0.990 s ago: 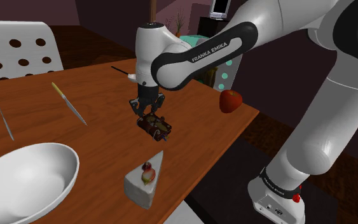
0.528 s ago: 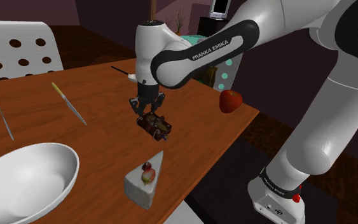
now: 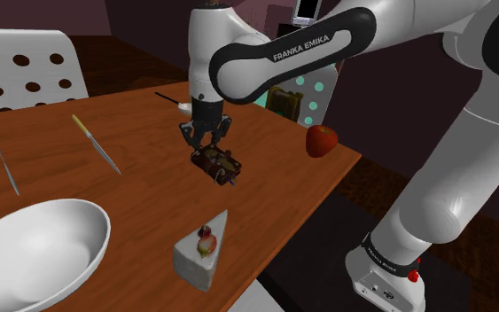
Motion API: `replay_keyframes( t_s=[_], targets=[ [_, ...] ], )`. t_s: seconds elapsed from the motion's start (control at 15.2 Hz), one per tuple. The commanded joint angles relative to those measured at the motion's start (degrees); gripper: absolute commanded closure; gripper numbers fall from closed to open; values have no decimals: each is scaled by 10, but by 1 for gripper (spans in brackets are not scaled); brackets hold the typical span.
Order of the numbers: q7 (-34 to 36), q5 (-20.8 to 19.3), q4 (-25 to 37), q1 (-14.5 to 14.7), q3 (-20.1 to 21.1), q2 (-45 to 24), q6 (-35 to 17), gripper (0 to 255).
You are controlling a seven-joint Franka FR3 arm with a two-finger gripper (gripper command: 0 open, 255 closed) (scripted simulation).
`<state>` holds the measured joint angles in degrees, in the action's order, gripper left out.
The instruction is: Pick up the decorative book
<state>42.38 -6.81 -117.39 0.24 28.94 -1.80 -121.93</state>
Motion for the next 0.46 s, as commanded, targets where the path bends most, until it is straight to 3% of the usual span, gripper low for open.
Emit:
replay_keyframes(
  t_s=[0.0, 0.4],
  targets=[
    [-4, 4, 11, 0, 0, 5, 15, 255],
    [-11, 12, 32, -1, 0, 16, 45, 255]
  ],
)
